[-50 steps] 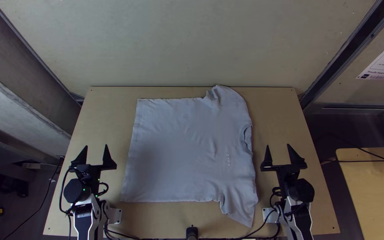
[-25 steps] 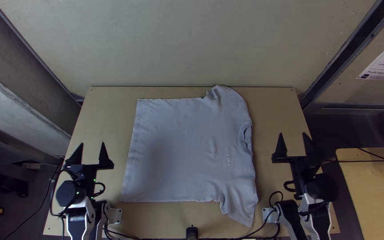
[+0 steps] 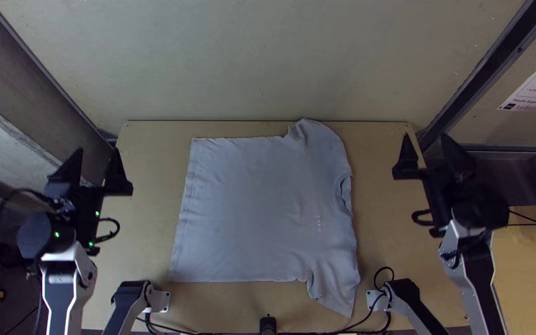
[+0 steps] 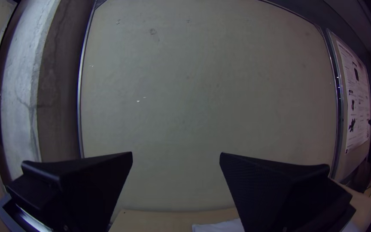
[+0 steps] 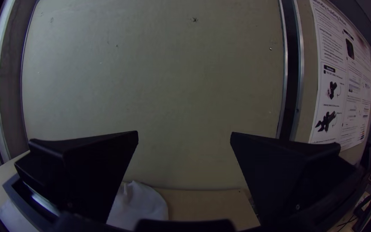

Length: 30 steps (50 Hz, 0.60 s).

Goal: Fold the t-shirt

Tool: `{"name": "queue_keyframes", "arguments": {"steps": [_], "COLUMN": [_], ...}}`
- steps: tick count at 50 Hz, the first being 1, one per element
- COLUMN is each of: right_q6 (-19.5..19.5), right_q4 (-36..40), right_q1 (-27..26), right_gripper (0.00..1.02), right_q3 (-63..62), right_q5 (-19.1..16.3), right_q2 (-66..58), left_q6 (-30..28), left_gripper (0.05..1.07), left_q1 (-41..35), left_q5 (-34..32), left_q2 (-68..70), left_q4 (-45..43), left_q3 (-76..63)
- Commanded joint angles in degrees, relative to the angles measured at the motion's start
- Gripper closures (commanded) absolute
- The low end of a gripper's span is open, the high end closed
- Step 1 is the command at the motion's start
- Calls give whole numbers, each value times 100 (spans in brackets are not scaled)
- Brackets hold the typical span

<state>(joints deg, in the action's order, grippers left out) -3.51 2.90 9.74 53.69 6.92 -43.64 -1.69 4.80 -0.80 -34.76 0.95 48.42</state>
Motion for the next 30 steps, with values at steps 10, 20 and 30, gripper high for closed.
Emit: {"name": "queue_keyframes", "arguments": {"steps": [10,20,30], "right_q6": [-36,324,676], "right_q4": [598,1670,2470], "right_q1": [11,-68,-130], "right_gripper": [4,4,4], "right_q3": [1583,2901,3903], "right_q5": [64,64,55], "right_q2": [-1630,-3037,-4250], "left_q6": [231,407,943], "left_gripper": [10,10,10], "left_q1": [-199,-330,-620], "left_q5": [18,9,9], "left_q2": [-2052,-3449,-4522], "left_q4": [872,1628,2357], "left_q3": [2101,3367,4272]}}
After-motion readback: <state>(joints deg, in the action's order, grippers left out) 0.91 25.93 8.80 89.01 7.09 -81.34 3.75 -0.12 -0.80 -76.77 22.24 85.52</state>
